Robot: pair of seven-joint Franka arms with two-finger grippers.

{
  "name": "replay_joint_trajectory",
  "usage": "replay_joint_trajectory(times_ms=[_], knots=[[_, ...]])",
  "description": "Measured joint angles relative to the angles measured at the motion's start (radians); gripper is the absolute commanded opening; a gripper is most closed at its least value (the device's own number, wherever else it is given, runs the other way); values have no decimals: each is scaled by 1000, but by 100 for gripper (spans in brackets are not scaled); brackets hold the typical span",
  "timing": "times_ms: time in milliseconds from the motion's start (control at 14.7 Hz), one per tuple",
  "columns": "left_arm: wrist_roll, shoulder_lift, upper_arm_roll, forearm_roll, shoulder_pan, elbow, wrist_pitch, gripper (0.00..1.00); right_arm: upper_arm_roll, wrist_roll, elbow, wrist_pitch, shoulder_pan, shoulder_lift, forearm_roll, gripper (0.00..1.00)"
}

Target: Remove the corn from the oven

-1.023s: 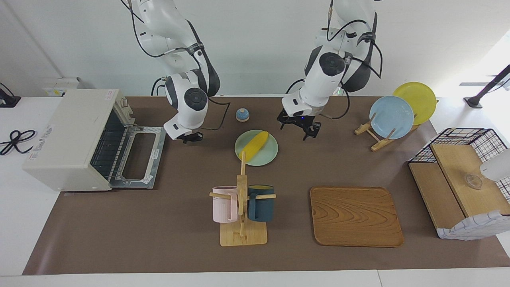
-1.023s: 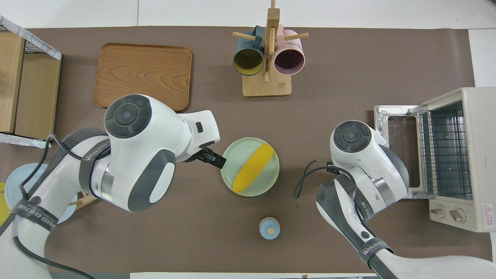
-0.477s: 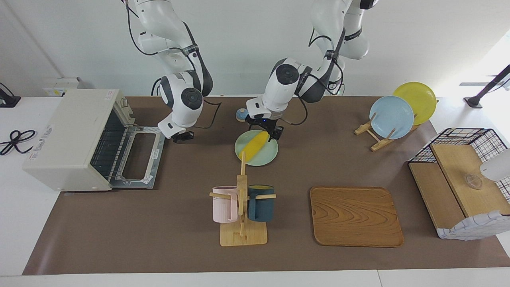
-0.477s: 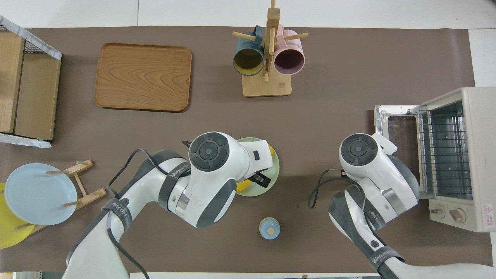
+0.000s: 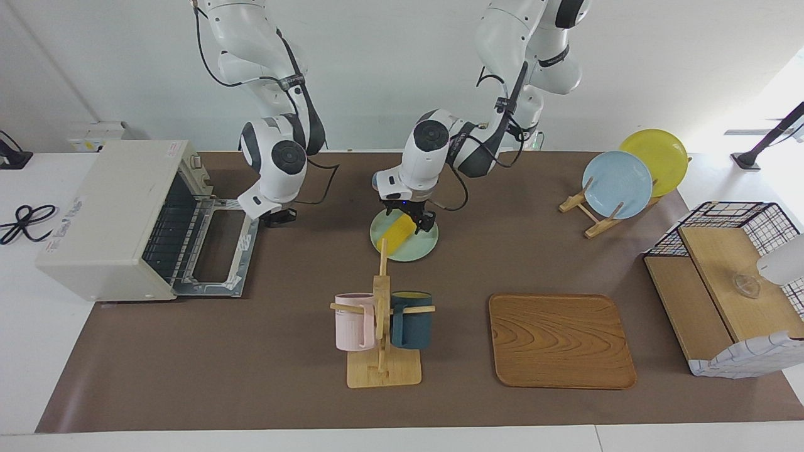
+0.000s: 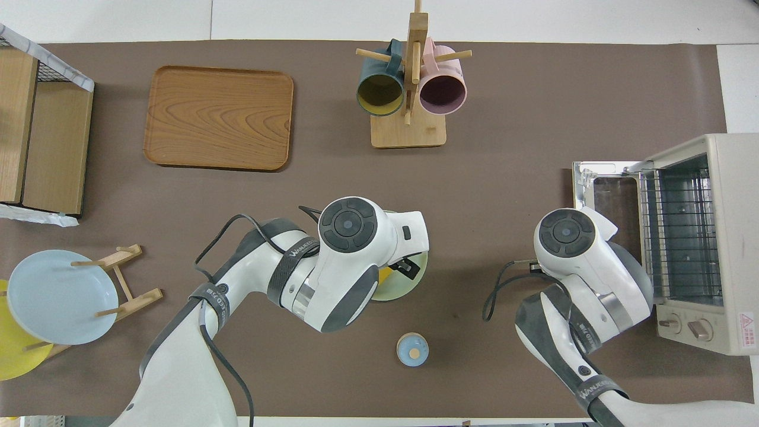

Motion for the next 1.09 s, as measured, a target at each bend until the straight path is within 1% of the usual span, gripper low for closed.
replay_joint_trajectory(times_ms=[341,409,477,545,614,682,750,818,1091], knots=[[-4,24,0,0,-1,0,20,100,0,0,-3,-7,0,-3,-66,0],[-11,25,0,0,-1,0,24,95,0,0,-3,-11,0,-4,-79,0],[-19,26,0,1,-4,-2,31,81,1,0,-4,-12,0,-5,-85,0],[-23,27,0,1,-10,-5,41,57,3,0,-4,-15,0,-5,-90,0],[-28,29,0,1,-15,-7,46,39,6,0,-3,-19,1,-5,-97,0],[-31,31,0,1,-18,-8,48,27,8,0,2,-32,3,-5,-100,0],[-33,33,0,1,-20,-8,49,18,11,0,14,-57,5,-6,-101,0],[-34,33,0,1,-21,-8,49,0,17,-3,31,-91,7,-8,-101,0],[-43,32,6,1,-21,-7,49,0,24,-131,132,-278,10,-33,-97,0]])
